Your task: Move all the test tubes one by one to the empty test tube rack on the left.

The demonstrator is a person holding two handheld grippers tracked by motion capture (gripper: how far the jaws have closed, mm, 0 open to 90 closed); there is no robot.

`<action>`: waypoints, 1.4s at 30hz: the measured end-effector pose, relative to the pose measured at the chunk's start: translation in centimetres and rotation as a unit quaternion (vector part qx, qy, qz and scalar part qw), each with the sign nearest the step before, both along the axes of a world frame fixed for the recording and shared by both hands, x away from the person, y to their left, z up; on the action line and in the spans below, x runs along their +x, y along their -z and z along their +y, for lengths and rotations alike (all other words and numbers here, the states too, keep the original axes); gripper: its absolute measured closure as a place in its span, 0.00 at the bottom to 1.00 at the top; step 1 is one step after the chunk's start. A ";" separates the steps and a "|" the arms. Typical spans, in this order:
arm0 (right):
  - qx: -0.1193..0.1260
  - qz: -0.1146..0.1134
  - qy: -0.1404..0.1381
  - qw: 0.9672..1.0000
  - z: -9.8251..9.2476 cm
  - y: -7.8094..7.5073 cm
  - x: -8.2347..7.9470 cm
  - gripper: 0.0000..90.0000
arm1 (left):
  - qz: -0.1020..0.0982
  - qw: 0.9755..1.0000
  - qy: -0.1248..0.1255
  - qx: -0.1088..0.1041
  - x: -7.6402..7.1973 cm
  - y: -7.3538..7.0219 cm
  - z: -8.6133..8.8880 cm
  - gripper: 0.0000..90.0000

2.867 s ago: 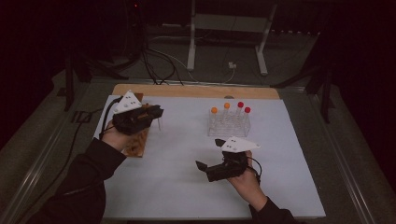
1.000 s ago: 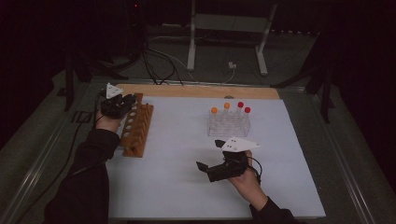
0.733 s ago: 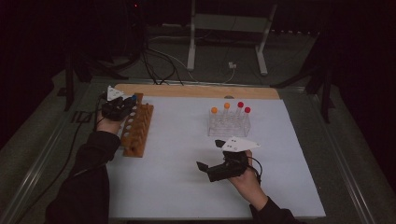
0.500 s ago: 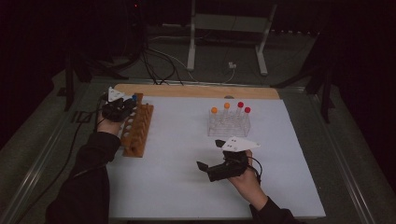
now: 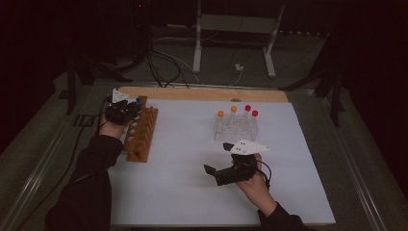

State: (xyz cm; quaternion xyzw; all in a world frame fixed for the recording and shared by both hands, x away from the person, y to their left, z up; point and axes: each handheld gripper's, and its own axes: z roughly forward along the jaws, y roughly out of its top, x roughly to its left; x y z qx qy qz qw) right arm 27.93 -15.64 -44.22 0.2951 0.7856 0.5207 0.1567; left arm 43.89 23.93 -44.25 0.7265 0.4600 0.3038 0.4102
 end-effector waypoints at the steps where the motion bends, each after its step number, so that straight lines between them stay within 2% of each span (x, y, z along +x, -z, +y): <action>1: 0.000 -0.001 0.001 1.000 -0.1 0.0 0.1 0.00 | -0.003 1.000 0.000 -0.003 -0.3 -0.2 0.1 0.68; 4: 0.001 -0.002 0.007 1.000 -0.3 -0.1 0.3 0.00 | -0.008 1.000 0.003 -0.017 -1.2 -0.9 0.3 0.57; 6: 0.001 -0.004 0.013 1.000 -0.5 -0.3 0.6 0.00 | -0.019 1.000 0.010 -0.019 -2.2 -1.5 0.3 0.51; 9: 0.006 -0.005 0.022 1.000 -0.8 -0.6 1.1 0.00 | -0.022 0.999 0.032 -0.031 -3.7 -2.3 0.1 0.36; 11: 0.011 -0.003 0.026 1.000 -1.1 -0.8 1.6 0.00 | -0.023 0.999 0.033 -0.030 -4.8 -2.8 -0.3 0.22; 14: 0.010 0.002 0.038 0.999 -1.4 -1.1 2.6 0.00 | -0.024 0.998 0.049 -0.043 -6.5 -3.1 -0.8 0.09; 17: 0.003 0.003 0.052 0.999 -1.7 -1.2 3.7 0.00 | -0.022 0.995 0.083 -0.060 -8.2 -2.9 -1.4 0.02; 20: 0.001 0.000 0.063 0.998 -1.9 -1.2 4.8 0.00 | -0.024 0.991 0.116 -0.066 -9.9 -2.4 -2.3 0.02; 23: -0.008 0.000 0.078 0.997 -2.0 -1.0 6.0 0.01 | -0.022 0.985 0.153 -0.077 -11.6 -1.8 -3.2 0.01; 24: -0.012 0.002 0.084 0.996 -2.0 -0.9 6.4 0.03 | -0.022 0.982 0.168 -0.082 -12.1 -1.6 -3.5 0.01; 25: -0.013 0.003 0.091 0.996 -2.1 -0.8 6.8 0.05 | -0.024 0.981 0.174 -0.078 -12.6 -1.4 -3.8 0.01; 26: -0.015 0.005 0.096 0.995 -2.1 -0.6 7.2 0.06 | -0.023 0.979 0.185 -0.082 -13.1 -1.1 -4.1 0.01; 27: -0.016 0.011 0.099 0.995 -2.1 -0.5 7.7 0.06 | -0.019 0.976 0.201 -0.086 -13.5 -0.9 -4.4 0.02; 29: -0.023 0.012 0.110 0.994 -2.1 -0.1 8.4 0.09 | -0.017 0.973 0.215 -0.087 -14.2 -0.5 -5.0 0.02; 30: -0.026 0.013 0.112 0.993 -2.1 0.1 8.8 0.12 | -0.012 0.969 0.229 -0.091 -14.5 -0.3 -5.2 0.02; 32: -0.028 0.015 0.123 0.992 -2.1 0.4 9.4 0.17 | -0.010 0.969 0.237 -0.076 -14.9 0.1 -5.8 0.02; 33: -0.030 0.018 0.127 0.991 -2.0 0.6 9.8 0.17 | -0.008 0.967 0.244 -0.074 -15.0 0.3 -6.0 0.02; 34: -0.031 0.018 0.130 0.991 -2.0 0.8 10.1 0.21 | -0.007 0.967 0.243 -0.070 -15.2 0.4 -6.2 0.02; 36: -0.034 0.018 0.136 0.990 -2.1 1.1 10.6 0.30 | -0.004 0.966 0.250 -0.071 -15.3 0.6 -6.4 0.02; 37: -0.037 0.020 0.142 0.989 -2.0 1.2 10.9 0.33 | -0.005 0.966 0.249 -0.064 -15.4 0.7 -6.5 0.02; 39: -0.040 0.027 0.146 0.988 -2.0 1.5 11.6 0.45 | -0.001 0.965 0.255 -0.065 -15.5 0.8 -6.6 0.02; 40: -0.041 0.030 0.149 0.988 -2.0 1.6 11.9 0.46 | -0.002 0.965 0.253 -0.064 -15.5 0.9 -6.7 0.02; 42: -0.046 0.033 0.157 0.986 -1.9 1.8 12.5 0.51 | -0.001 0.965 0.256 -0.063 -15.6 0.9 -6.7 0.02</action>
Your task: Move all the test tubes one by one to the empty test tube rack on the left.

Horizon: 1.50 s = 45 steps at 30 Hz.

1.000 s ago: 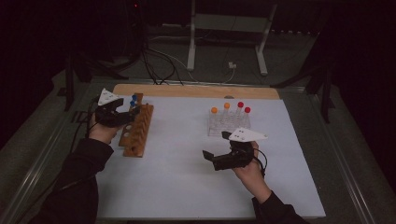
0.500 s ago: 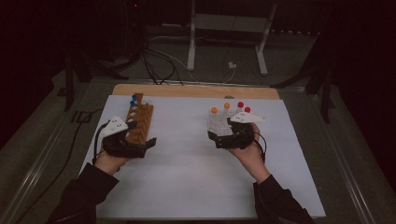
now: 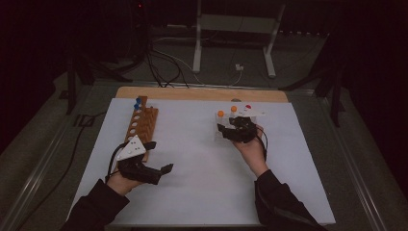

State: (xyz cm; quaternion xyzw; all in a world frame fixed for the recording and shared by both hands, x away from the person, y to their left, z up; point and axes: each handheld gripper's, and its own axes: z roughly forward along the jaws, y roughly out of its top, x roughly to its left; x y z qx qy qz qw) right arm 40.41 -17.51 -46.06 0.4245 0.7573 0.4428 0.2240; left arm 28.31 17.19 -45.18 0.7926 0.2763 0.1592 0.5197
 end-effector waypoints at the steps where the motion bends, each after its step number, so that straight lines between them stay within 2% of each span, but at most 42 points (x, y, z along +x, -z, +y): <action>1: -0.005 0.003 0.003 1.000 0.0 0.1 0.3 0.53 | 0.000 1.000 -0.002 0.001 0.0 0.0 0.0 0.02; 9: -0.022 0.011 0.012 1.000 0.7 0.6 2.1 0.63 | 0.003 1.000 0.003 -0.001 0.0 0.0 0.0 0.02; 14: -0.024 0.016 0.018 0.999 1.2 0.7 2.9 0.70 | 0.003 1.000 0.005 0.003 0.0 0.1 -0.1 0.02; 21: -0.029 0.021 0.020 0.999 1.7 1.0 3.2 0.82 | 0.008 1.000 0.003 0.001 0.1 0.1 0.0 0.02; 26: -0.039 0.018 0.022 0.999 1.9 0.9 3.1 0.83 | 0.012 1.000 0.005 0.003 0.2 0.2 0.0 0.02; 35: -0.044 0.004 0.018 0.999 1.8 -0.2 2.7 0.83 | 0.013 1.000 0.006 -0.002 0.2 0.1 0.0 0.02; 45: -0.046 -0.029 0.014 0.998 1.4 -3.0 1.2 0.83 | 0.012 1.000 0.006 -0.004 0.2 -0.3 0.0 0.02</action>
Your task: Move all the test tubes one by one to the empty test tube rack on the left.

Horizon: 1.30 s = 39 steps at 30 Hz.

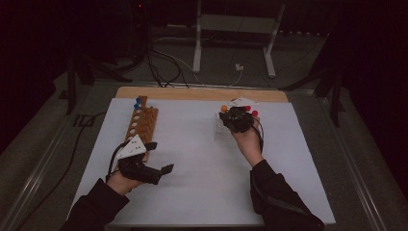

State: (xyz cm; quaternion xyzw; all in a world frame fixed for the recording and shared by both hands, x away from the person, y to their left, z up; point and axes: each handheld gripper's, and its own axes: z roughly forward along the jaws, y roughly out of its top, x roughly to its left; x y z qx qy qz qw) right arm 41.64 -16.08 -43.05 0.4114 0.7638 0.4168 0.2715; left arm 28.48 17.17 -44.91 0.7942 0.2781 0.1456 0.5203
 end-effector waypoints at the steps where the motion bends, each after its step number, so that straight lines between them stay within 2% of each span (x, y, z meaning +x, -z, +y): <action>1: 0.001 -0.004 -0.002 1.000 0.0 -0.4 -0.2 0.83 | 0.000 1.000 0.001 0.000 0.0 -0.1 0.0 0.02; 7: -0.001 -0.022 -0.015 1.000 -0.1 -2.1 -1.4 0.83 | -0.002 1.000 0.005 -0.008 -0.2 -0.5 -0.2 0.02; 12: -0.003 -0.022 -0.038 0.999 0.3 -2.2 -2.7 0.83 | -0.003 1.000 0.012 -0.006 -0.3 -0.6 -0.5 0.02; 17: -0.007 -0.017 -0.063 0.998 1.0 -1.7 -4.1 0.83 | -0.007 1.000 0.022 -0.002 -0.5 -0.8 -0.9 0.02; 25: -0.008 -0.006 -0.103 0.995 1.9 -0.5 -6.4 0.83 | -0.002 1.000 0.030 -0.002 -0.7 -0.8 -1.5 0.02; 32: -0.012 0.006 -0.144 0.989 3.0 0.4 -8.9 0.83 | -0.008 0.999 0.048 0.000 -0.7 -1.2 -2.6 0.04; 39: -0.022 0.015 -0.169 0.985 3.8 1.5 -10.8 0.83 | -0.021 0.998 0.059 -0.004 0.0 -1.9 -4.0 0.10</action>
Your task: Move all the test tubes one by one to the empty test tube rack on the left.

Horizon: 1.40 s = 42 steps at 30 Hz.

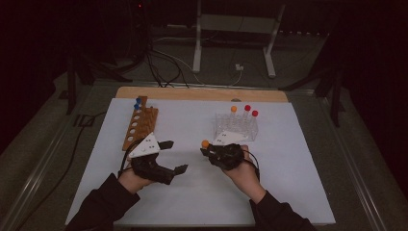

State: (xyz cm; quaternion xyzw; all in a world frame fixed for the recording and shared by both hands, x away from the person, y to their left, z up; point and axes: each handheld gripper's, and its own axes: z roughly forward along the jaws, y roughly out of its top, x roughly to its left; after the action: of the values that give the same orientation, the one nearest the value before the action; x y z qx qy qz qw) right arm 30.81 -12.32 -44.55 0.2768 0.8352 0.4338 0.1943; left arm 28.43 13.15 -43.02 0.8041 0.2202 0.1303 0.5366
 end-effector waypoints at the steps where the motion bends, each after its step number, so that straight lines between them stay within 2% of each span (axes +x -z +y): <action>1: 0.000 0.002 -0.002 1.000 0.0 0.1 -0.2 0.83 | -0.002 1.000 -0.003 0.001 0.1 0.0 -0.3 0.13; 2: -0.003 0.002 -0.004 1.000 0.0 0.2 -0.4 0.83 | -0.003 1.000 0.002 -0.001 0.2 0.0 -0.5 0.18; 4: -0.001 0.007 -0.007 1.000 0.0 0.4 -0.7 0.83 | -0.004 1.000 0.003 -0.005 0.6 0.0 -1.0 0.18; 7: -0.002 0.009 -0.012 1.000 0.1 0.7 -1.0 0.83 | -0.004 1.000 0.010 -0.017 1.1 0.0 -1.7 0.26; 9: -0.002 0.011 -0.014 1.000 0.1 0.9 -1.1 0.83 | -0.007 1.000 0.014 -0.018 1.4 -0.1 -2.2 0.35; 13: 0.000 0.013 -0.015 1.000 0.0 1.0 -1.2 0.83 | -0.013 1.000 0.024 -0.010 1.8 -0.2 -3.5 0.42; 18: 0.003 0.012 -0.016 1.000 -0.1 0.9 -1.4 0.83 | -0.010 1.000 0.029 0.004 2.4 0.2 -4.8 0.52; 24: 0.007 0.010 -0.014 1.000 -0.3 0.7 -1.4 0.83 | -0.010 0.999 0.035 0.017 2.8 0.8 -5.5 0.65; 27: 0.006 0.009 -0.013 1.000 -0.3 0.7 -1.4 0.83 | -0.004 0.999 0.044 0.013 2.9 0.9 -5.5 0.74; 31: 0.007 0.009 -0.011 1.000 -0.4 0.6 -1.4 0.83 | -0.010 0.999 0.049 0.018 2.9 0.8 -5.6 0.78; 36: 0.007 0.010 -0.011 1.000 -0.4 0.6 -1.4 0.83 | -0.024 0.998 0.050 0.035 2.7 0.6 -5.8 0.79; 40: 0.011 0.007 -0.012 1.000 -0.4 0.6 -1.4 0.83 | -0.020 0.998 0.050 0.030 2.8 0.5 -5.7 0.80; 42: 0.011 0.008 -0.013 1.000 -0.4 0.5 -1.4 0.78 | -0.027 0.998 0.042 0.036 2.7 0.3 -5.6 0.80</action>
State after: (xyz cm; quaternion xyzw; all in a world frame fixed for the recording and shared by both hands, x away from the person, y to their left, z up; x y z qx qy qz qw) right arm 29.38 -12.70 -45.03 0.2717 0.8351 0.4433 0.1794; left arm 31.15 7.52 -43.33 0.8278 0.1670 0.1377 0.5177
